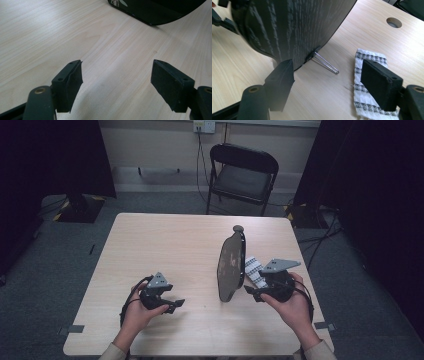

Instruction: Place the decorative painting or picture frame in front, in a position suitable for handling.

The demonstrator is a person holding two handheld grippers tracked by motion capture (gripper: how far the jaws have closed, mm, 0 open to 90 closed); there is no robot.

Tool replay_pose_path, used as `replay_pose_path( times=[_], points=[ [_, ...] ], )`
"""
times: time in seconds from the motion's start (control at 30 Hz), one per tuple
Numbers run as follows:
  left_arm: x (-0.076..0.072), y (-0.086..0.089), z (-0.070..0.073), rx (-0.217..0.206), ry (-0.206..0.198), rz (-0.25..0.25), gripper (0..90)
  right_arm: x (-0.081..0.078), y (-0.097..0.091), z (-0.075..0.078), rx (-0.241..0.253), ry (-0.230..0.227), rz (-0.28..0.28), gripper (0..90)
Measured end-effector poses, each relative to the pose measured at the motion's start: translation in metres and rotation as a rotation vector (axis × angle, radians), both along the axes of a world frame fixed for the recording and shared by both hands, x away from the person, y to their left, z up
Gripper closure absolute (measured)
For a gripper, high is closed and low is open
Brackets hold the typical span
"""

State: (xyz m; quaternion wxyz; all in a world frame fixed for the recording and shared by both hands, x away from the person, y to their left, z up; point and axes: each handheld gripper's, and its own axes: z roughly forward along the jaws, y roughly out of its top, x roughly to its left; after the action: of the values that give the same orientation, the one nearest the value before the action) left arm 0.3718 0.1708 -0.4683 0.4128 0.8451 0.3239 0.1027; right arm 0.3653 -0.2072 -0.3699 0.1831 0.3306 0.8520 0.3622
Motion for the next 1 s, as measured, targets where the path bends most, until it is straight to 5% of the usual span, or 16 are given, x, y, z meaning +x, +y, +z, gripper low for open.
replay_pose_path(
  times=[0.4,0.77,1.0],
  points=[
    [0.000,0.000,0.001,-0.003,-0.006,0.002,25.2,0.003,-0.007,-0.001,0.015,0.009,0.001,27.2],
    [-0.003,0.001,0.002,0.002,-0.014,0.005,25.3,-0.013,0.017,0.020,0.052,-0.007,0.073,27.4],
    [-0.004,0.003,0.002,0.006,-0.015,0.007,25.3,-0.013,0.022,0.018,0.023,0.003,0.078,27.4]
  ],
)
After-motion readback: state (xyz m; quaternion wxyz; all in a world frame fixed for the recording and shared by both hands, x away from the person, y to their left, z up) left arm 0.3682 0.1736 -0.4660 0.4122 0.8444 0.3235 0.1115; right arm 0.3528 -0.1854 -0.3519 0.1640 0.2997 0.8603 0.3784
